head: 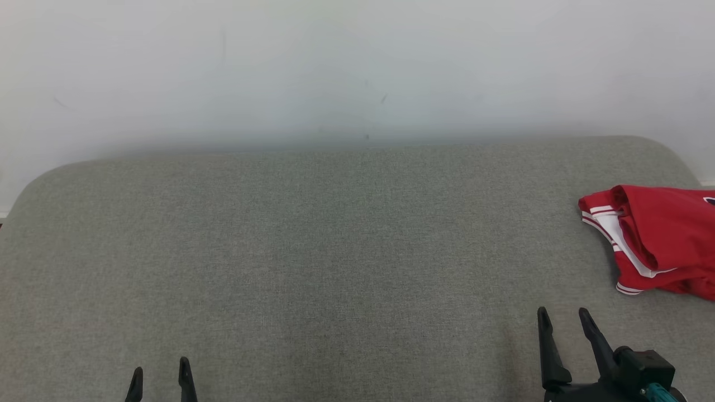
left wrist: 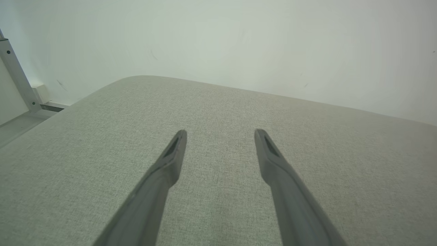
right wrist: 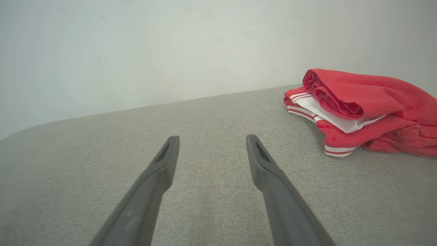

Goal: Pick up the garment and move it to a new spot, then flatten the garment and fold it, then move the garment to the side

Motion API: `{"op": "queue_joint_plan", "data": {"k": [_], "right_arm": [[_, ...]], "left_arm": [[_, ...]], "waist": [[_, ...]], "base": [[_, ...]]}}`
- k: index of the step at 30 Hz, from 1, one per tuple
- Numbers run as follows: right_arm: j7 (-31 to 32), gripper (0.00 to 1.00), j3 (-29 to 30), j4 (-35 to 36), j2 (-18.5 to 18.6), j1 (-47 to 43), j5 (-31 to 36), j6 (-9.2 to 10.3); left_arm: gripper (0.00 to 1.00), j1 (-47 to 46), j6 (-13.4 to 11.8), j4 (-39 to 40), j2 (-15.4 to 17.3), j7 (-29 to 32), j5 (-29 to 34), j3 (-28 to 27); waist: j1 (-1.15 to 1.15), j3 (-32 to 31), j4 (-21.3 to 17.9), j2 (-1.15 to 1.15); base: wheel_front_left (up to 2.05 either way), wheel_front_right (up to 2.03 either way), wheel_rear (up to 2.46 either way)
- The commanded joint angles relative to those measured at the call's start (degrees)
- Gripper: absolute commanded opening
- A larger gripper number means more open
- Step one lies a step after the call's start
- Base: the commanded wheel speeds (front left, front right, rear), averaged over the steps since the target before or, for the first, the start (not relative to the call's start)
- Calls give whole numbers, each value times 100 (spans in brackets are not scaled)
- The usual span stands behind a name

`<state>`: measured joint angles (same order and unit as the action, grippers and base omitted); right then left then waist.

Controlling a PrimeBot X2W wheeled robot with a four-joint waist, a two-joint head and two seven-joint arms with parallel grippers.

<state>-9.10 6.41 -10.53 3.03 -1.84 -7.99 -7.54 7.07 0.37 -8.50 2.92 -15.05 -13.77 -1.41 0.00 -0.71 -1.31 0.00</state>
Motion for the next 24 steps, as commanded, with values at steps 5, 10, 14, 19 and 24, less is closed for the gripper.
{"op": "queue_joint_plan", "data": {"k": [5, 10, 14, 19, 24], "right_arm": [[-26, 100, 33, -4, -26, -61, -68, 14], [-50, 100, 15, -21, -26, -85, -120, 14], [-32, 100, 6, -30, -27, -93, -135, 14], [-19, 100, -37, -34, -28, -77, -163, 14], [7, 0, -40, -153, -4, -73, -160, -1]], "left_arm": [[100, 43, 19, -24, -5, -14, 57, -17], [100, 41, 19, -27, -5, -14, 61, -21], [100, 61, -16, -33, -5, -14, 36, 14], [100, 64, -12, -33, -5, -14, 62, 37], [0, 4, -1, -168, -5, 9, 19, 45]], "waist": [[0, -4, -27, 0], [0, -3, -57, 0], [0, -3, -69, 0], [0, 13, -73, 0], [0, 18, -73, 0]], "base": [[0, 0, 0], [0, 0, 0], [0, 0, 0], [0, 0, 0], [0, 0, 0]]}}
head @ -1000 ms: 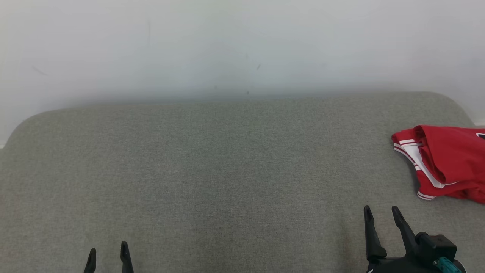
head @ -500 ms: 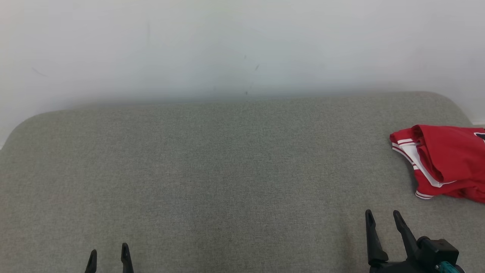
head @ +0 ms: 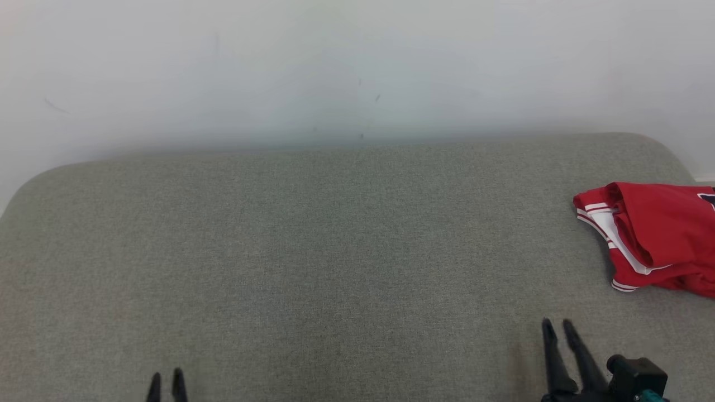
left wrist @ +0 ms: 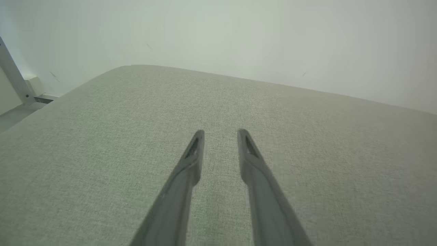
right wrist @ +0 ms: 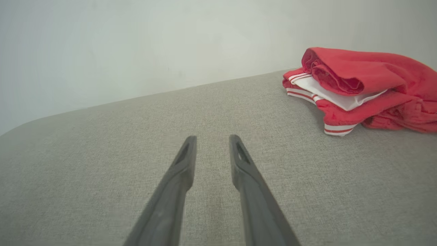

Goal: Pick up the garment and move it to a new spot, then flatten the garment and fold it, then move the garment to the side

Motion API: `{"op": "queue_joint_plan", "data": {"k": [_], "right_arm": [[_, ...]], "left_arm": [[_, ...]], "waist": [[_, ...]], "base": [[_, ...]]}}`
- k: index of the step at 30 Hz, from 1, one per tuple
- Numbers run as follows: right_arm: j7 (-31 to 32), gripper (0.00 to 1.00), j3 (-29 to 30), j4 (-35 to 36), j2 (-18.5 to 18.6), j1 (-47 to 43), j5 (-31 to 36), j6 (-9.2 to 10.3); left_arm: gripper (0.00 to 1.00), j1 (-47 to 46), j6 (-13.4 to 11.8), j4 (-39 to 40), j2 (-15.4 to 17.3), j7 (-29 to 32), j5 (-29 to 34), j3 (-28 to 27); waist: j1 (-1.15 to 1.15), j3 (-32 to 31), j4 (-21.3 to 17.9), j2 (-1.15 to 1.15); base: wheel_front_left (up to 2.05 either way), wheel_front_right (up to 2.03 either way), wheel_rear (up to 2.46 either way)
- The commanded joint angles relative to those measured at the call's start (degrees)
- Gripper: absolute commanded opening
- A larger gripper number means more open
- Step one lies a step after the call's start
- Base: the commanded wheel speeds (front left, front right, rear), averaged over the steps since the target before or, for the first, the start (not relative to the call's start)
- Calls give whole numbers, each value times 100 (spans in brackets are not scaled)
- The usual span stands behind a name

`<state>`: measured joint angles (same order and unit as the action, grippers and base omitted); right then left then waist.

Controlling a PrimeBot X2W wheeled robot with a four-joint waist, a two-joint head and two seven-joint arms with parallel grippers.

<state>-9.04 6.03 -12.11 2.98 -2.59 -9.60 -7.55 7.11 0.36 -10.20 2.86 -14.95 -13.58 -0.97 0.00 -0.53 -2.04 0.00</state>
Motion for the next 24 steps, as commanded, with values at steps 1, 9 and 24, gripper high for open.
{"op": "queue_joint_plan", "data": {"k": [1, 9, 24], "right_arm": [[8, 0, 4, -49, -1, -5, -17, 0], [165, 0, 37, -202, -4, 50, -704, 1], [407, 0, 17, -167, -5, 197, -2142, 2]], "left_arm": [[0, -7, 2, -49, -2, 11, -22, -1], [0, -136, 62, -195, -8, 217, -682, -60], [0, -364, 185, -212, -5, 571, -2046, -144]], "waist": [[0, 0, 0, 0], [0, 4, 10, 0], [0, 12, 33, 0]], "base": [[0, 0, 0], [0, 0, 0], [0, 0, 0]]}}
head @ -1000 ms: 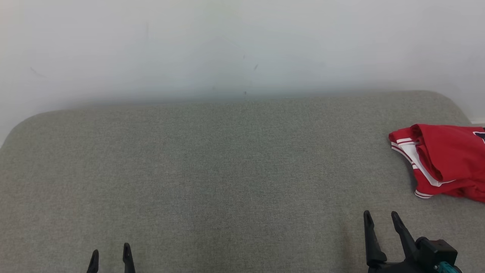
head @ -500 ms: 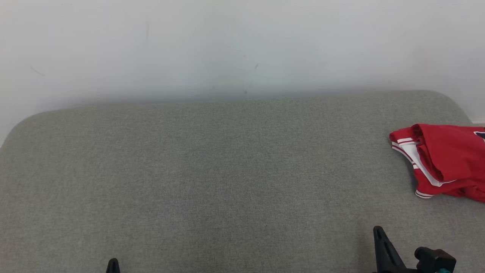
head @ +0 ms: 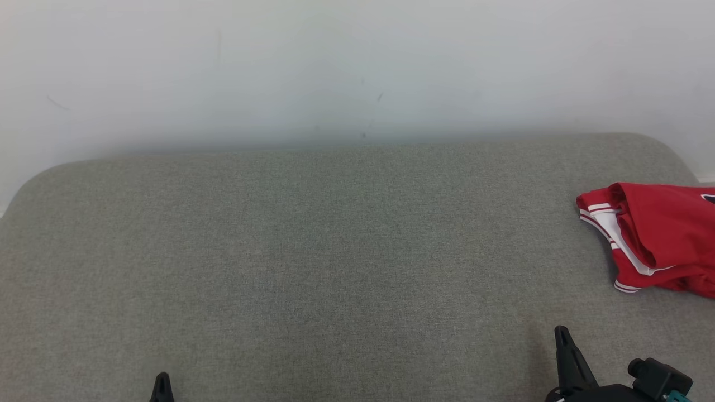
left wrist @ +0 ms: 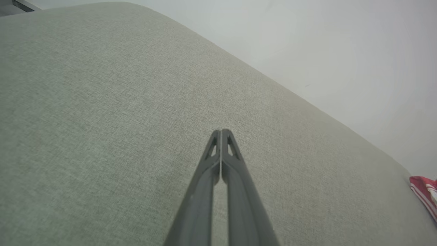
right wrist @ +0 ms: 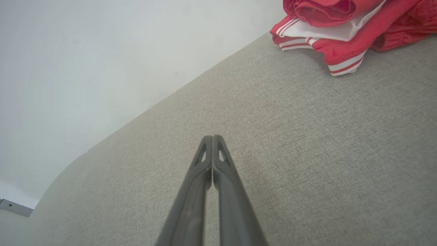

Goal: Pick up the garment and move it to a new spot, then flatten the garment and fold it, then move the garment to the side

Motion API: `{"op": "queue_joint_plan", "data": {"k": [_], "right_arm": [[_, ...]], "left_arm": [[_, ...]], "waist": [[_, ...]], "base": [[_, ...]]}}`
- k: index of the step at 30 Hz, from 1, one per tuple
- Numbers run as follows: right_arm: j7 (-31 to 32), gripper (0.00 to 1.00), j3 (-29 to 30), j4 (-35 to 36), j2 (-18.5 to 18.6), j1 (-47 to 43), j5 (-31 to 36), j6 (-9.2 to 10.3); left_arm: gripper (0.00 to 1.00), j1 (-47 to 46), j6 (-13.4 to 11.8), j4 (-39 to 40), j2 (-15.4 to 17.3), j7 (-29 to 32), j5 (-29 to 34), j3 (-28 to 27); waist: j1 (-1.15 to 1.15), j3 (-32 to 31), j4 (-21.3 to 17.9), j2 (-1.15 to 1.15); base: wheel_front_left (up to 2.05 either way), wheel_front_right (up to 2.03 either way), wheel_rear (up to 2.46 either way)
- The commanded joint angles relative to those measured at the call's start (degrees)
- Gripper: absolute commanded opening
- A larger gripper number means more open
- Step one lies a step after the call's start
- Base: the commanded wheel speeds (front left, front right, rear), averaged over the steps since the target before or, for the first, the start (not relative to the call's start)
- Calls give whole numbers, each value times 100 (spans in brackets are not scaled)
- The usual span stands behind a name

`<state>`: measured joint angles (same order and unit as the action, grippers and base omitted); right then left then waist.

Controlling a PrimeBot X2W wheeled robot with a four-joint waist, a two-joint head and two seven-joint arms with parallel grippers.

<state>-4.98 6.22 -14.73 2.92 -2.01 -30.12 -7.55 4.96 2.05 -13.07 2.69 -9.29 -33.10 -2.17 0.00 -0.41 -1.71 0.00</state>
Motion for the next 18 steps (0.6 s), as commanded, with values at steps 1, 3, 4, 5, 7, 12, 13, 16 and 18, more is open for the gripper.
{"op": "queue_joint_plan", "data": {"k": [1, 3, 4, 5, 7, 12, 13, 16, 18], "right_arm": [[19, 0, -3, 95, 2, 150, -185, 2], [53, 0, -2, 96, 1, 171, -368, 2], [71, 0, -2, 97, 1, 182, -460, 2], [87, 0, -2, 97, 1, 192, -551, 2], [120, 0, -1, 98, 1, 212, -725, 3], [199, 0, 2, 98, 1, 265, -1149, 3], [214, 0, 2, 98, 1, 275, -1233, 3], [258, 0, 4, 98, 0, 301, -1469, 3], [291, 0, 5, 98, 0, 318, -1629, 4]], "left_arm": [[0, -164, 25, 73, 13, 29, -187, -31], [0, -192, 43, 69, 14, 78, -358, -43], [0, -207, 51, 66, 14, 99, -447, -49], [0, -223, 55, 64, 14, 123, -535, -55], [0, -254, 72, 60, 14, 168, -698, -68], [0, -323, 107, 49, 15, 278, -1102, -97], [0, -338, 115, 47, 16, 297, -1183, -103], [0, -378, 140, 42, 16, 360, -1404, -119], [0, -401, 156, 37, 17, 398, -1560, -129]], "waist": [[0, 0, 1, 0], [0, 1, 5, 0], [0, 2, 6, 0], [0, 3, 8, 0], [0, 4, 11, 0], [0, 7, 19, 0], [0, 7, 21, 0], [0, 9, 26, 0], [0, 10, 29, 0]], "base": [[0, 0, 0], [0, 0, 0], [0, 0, 0], [0, 0, 0], [0, 0, 0], [0, 0, 0], [0, 0, 0], [0, 0, 0], [0, 0, 0]]}}
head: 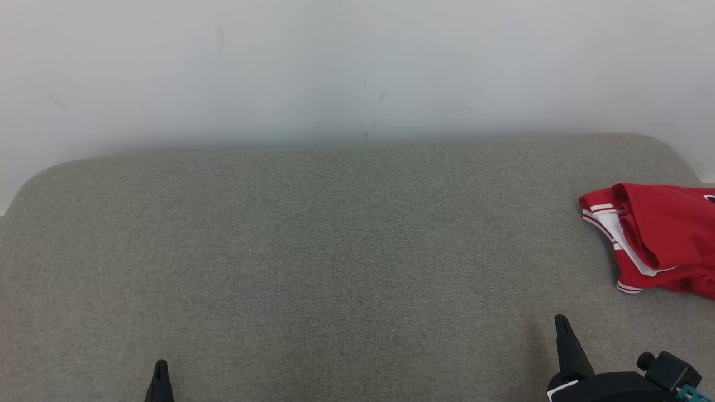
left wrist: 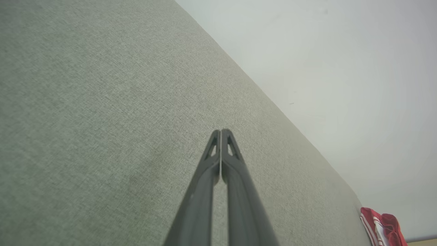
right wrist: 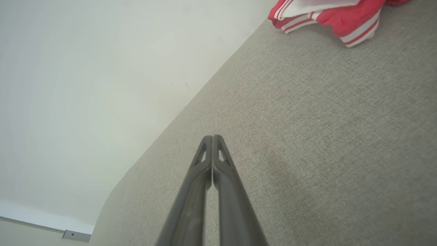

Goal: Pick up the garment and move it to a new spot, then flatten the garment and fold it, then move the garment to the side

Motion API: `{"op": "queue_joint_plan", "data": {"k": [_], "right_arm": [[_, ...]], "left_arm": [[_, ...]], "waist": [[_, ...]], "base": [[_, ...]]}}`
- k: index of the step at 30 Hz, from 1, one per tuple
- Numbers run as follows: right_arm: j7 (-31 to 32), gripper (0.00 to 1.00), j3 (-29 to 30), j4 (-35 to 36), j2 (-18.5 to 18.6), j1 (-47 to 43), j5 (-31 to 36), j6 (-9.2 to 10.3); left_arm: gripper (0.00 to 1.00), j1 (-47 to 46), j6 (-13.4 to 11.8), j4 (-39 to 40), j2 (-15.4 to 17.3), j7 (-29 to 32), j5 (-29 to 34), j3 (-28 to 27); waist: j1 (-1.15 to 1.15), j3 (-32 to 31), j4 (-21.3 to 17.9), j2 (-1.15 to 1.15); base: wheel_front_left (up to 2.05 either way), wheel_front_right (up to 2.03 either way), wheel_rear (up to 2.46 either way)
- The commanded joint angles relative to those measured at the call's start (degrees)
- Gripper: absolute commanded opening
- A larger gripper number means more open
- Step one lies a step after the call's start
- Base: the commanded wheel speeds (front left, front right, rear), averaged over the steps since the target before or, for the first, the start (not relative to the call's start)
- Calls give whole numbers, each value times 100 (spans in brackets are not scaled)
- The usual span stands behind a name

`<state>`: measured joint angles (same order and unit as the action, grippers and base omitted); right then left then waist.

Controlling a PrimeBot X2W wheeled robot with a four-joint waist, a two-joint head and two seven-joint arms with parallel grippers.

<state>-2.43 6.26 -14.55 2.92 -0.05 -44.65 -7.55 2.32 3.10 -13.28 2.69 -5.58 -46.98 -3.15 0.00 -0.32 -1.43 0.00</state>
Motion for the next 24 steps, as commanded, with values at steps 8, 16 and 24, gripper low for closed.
{"op": "queue_joint_plan", "data": {"k": [8, 16, 24], "right_arm": [[147, 0, 6, 81, 0, 195, -768, 4], [247, 0, 10, 80, -1, 259, -1314, 5], [347, 0, 13, 80, -2, 317, -1824, 6]], "left_arm": [[0, -237, 104, 42, 18, 180, -730, -73], [0, -331, 152, 25, 19, 324, -1263, -111], [0, -416, 197, 11, 21, 459, -1732, -146]], "waist": [[0, 5, 15, 0], [0, 9, 28, 0], [0, 14, 41, 0]], "base": [[0, 0, 0], [0, 0, 0], [0, 0, 0]]}}
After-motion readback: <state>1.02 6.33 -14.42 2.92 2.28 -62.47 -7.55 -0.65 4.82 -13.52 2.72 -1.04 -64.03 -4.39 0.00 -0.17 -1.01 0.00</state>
